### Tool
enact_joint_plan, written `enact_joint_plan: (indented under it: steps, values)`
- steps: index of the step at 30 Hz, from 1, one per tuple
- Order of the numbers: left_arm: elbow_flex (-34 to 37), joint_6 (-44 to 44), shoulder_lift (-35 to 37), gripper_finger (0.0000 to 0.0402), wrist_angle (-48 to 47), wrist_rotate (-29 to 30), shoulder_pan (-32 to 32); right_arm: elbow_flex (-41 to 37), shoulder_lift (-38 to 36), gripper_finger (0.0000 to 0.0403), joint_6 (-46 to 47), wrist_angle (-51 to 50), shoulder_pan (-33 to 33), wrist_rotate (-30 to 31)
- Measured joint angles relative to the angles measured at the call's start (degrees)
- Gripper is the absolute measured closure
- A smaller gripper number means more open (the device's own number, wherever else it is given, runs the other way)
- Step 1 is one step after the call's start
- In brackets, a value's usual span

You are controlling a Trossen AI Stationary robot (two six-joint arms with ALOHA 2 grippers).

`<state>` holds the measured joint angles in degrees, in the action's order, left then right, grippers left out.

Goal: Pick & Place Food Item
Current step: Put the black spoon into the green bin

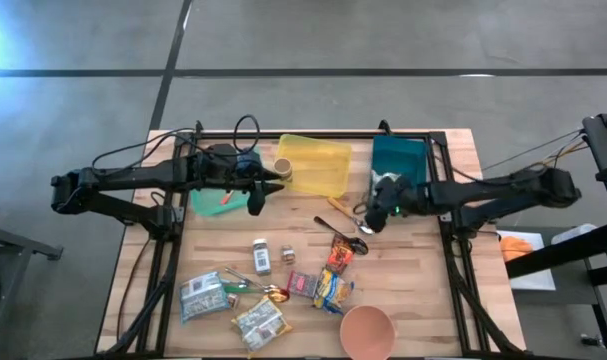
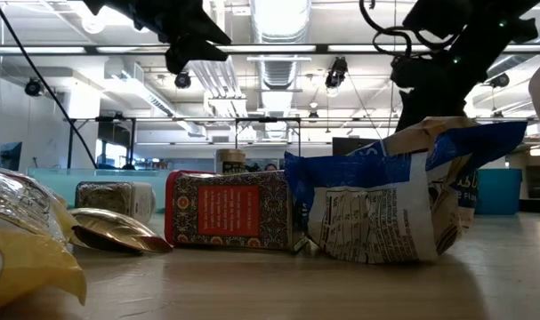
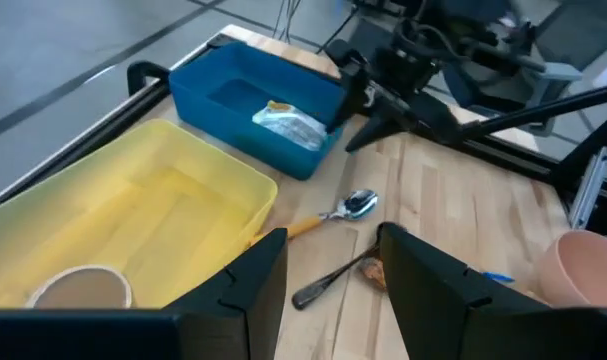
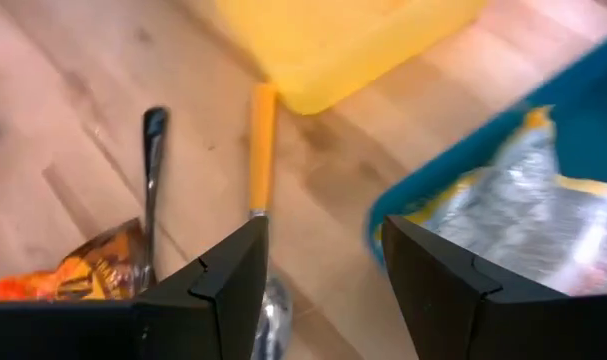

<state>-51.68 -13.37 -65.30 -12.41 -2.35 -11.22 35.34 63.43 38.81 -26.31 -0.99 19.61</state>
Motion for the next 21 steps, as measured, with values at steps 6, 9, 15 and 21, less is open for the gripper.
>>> enact_joint_plan:
  steps: [6,9,15,21]
  values:
    - [0.46,0.0,0.0,0.0234,-3.04,0.0,0.0,4.38,7.9,0.0207,-2.56,-0.02,5.44,0.51]
    - [0.48,0.0,-0.11,0.0234,-3.55,-0.01,0.0,8.12,12.81,0.0207,-4.61,-0.65,6.9,0.51]
    - [0.48,-0.02,-0.11,0.0234,-4.15,-0.02,0.0,15.55,22.13,0.0207,-6.03,-8.1,7.65,1.84]
    - [0.48,0.0,-0.11,0.0234,-5.03,-0.02,0.0,20.83,28.27,0.0207,-9.68,-10.61,8.17,-0.5]
